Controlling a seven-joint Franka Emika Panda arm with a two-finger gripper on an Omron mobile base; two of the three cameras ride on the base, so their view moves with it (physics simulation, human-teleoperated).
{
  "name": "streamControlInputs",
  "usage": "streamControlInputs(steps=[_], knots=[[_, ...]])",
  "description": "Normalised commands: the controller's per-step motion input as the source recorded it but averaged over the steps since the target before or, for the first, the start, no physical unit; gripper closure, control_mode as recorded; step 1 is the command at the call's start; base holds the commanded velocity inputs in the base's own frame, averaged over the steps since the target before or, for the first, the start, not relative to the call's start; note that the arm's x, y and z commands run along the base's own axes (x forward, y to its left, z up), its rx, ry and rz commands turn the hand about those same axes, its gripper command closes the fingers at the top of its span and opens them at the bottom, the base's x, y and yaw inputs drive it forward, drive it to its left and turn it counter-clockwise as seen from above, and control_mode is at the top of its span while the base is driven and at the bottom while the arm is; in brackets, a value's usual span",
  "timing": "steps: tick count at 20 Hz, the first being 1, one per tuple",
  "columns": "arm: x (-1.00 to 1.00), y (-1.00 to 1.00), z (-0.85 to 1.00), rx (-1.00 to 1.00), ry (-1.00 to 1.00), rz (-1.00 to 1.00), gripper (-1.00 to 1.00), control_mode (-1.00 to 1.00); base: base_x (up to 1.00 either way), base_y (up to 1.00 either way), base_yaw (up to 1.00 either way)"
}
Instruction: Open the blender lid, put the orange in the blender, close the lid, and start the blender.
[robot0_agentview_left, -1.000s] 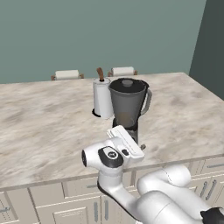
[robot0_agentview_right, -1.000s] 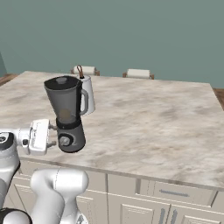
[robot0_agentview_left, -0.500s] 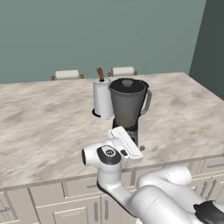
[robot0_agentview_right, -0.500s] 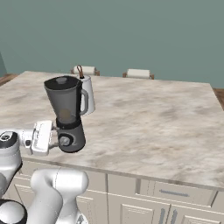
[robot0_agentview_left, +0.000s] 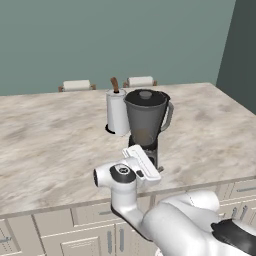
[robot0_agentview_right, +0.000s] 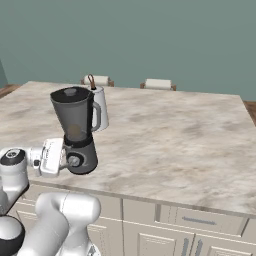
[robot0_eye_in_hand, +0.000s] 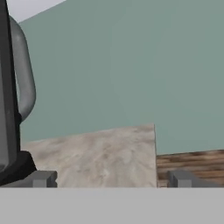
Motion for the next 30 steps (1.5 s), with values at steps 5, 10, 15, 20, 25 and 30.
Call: streamControlInputs(steps=[5,10,15,20,25,30], knots=[[0.24,0.00,-0.17,0.00,0.00,0.00,-1.00,-1.00,0.00,0.00,0.00],[0.25,0.00,-0.04,0.00,0.00,0.00,-1.00,-1.00,0.00,0.00,0.00],[0.26,0.00,-0.04,0.00,0.00,0.00,-1.00,-1.00,0.00,0.00,0.00],[0.34,0.00,0.00,0.00,0.00,0.00,-1.00,-1.00,0.00,0.00,0.00],[0.32,0.00,-0.09,0.00,0.00,0.01,-1.00,-1.00,0.00,0.00,0.00],[0.31,0.00,-0.09,0.00,-0.01,0.05,-1.00,-1.00,0.00,0.00,0.00]])
